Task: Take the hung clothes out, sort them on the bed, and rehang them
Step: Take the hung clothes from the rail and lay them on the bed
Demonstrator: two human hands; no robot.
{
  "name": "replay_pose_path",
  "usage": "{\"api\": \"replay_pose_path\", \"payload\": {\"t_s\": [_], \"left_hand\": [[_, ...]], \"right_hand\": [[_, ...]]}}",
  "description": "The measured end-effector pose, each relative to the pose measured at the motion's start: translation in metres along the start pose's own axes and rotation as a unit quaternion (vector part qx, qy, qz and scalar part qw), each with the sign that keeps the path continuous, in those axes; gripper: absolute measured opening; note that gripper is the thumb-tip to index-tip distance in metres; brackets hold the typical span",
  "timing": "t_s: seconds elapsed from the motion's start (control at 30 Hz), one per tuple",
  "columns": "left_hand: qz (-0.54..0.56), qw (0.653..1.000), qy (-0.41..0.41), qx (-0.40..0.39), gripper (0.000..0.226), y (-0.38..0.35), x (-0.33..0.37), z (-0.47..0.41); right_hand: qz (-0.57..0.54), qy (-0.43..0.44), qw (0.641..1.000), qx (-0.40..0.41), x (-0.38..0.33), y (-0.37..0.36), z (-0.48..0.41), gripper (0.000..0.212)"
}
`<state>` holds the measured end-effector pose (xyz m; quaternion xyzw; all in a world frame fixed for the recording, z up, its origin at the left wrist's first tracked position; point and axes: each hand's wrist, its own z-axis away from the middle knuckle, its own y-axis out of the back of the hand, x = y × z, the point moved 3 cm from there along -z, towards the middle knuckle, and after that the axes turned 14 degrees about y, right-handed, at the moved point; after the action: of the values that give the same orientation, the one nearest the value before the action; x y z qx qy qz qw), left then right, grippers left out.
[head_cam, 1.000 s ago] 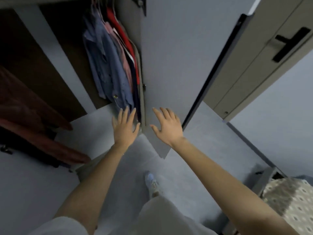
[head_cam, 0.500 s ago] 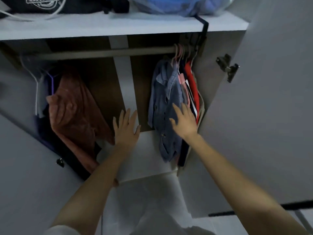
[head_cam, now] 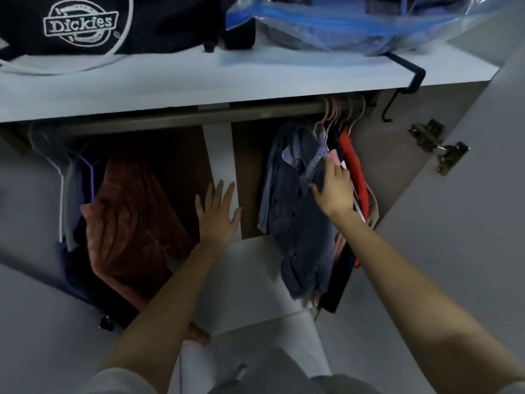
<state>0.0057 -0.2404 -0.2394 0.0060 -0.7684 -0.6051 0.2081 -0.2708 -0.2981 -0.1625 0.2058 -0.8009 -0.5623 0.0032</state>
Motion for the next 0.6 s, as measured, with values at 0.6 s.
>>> {"api": "replay_pose_path", "payload": {"t_s": [0.6], "left_hand": [[0.072, 0.991, -0.112, -0.004, 0.063, 0.02, 0.005, -0.082]], "right_hand": [[-0.034, -0.122, 0.992, 0.02, -0.027, -0.002, -0.05, 0.02]]}}
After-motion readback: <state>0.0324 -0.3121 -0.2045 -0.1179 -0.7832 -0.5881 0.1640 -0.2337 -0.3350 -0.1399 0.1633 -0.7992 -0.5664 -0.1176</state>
